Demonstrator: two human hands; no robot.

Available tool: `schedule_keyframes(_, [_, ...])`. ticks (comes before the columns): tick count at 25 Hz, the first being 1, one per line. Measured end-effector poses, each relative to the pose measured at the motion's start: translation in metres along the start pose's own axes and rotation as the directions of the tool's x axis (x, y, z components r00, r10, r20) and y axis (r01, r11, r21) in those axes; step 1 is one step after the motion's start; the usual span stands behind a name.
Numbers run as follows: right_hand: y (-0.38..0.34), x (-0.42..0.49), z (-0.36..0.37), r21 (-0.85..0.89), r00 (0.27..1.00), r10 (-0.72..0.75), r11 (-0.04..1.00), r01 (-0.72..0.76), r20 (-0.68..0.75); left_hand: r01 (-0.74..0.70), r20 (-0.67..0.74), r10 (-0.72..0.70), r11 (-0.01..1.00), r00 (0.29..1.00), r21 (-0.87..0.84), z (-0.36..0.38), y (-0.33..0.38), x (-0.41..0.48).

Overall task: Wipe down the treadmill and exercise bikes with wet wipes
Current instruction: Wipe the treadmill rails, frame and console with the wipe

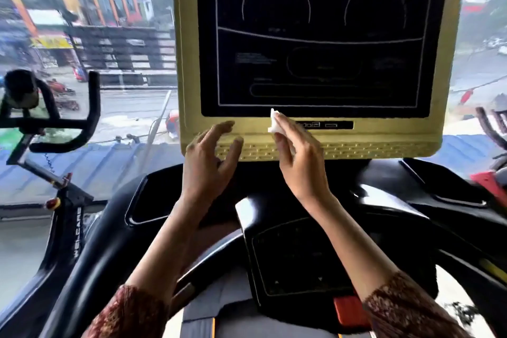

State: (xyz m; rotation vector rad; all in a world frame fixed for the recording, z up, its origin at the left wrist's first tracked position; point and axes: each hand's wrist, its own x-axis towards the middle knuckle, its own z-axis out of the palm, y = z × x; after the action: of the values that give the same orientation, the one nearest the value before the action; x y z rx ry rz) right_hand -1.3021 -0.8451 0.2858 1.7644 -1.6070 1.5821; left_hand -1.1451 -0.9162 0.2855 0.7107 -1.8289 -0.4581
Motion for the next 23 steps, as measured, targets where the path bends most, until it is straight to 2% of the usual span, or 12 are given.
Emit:
schedule_keyframes(3, [0.012,0.079,0.012,0.029,0.994,-0.101,0.994,0.102,-0.038,-0.037,-0.106,0.03,0.997,0.994,-0.064,0.004,-0.003,0.078])
schedule_keyframes(7, [0.022,0.168,0.031,0.015,0.975,-0.211,0.977,0.212,-0.067,-0.089,-0.18,0.069,0.99,0.981,-0.11,0.004,0.001,0.166])
schedule_keyframes(11, [0.024,0.222,0.052,0.025,0.955,-0.292,0.956,0.294,-0.059,-0.107,-0.226,0.087,0.991,0.97,-0.08,0.001,-0.006,0.213])
schedule_keyframes(14, [0.024,0.259,0.073,0.017,0.934,-0.346,0.937,0.348,-0.085,-0.177,-0.226,0.172,0.984,0.959,0.001,-0.01,-0.02,0.244])
schedule_keyframes(17, [0.024,0.291,0.101,-0.142,0.933,-0.339,0.936,0.322,-0.118,-0.247,-0.237,0.262,0.965,0.936,0.092,-0.023,-0.041,0.279])
schedule_keyframes(18, [0.024,0.296,0.112,-0.217,0.935,-0.347,0.921,0.324,-0.076,-0.279,-0.247,0.303,0.951,0.92,0.131,-0.026,-0.048,0.289])
schedule_keyframes(21, [0.023,0.31,0.146,-0.387,0.91,-0.376,0.824,0.414,0.172,-0.378,-0.251,0.423,0.902,0.871,0.21,-0.032,-0.075,0.322])
schedule_keyframes(23, [0.016,0.338,0.156,-0.438,0.887,-0.399,0.771,0.462,0.233,-0.401,-0.246,0.447,0.89,0.86,0.217,-0.034,-0.09,0.342])
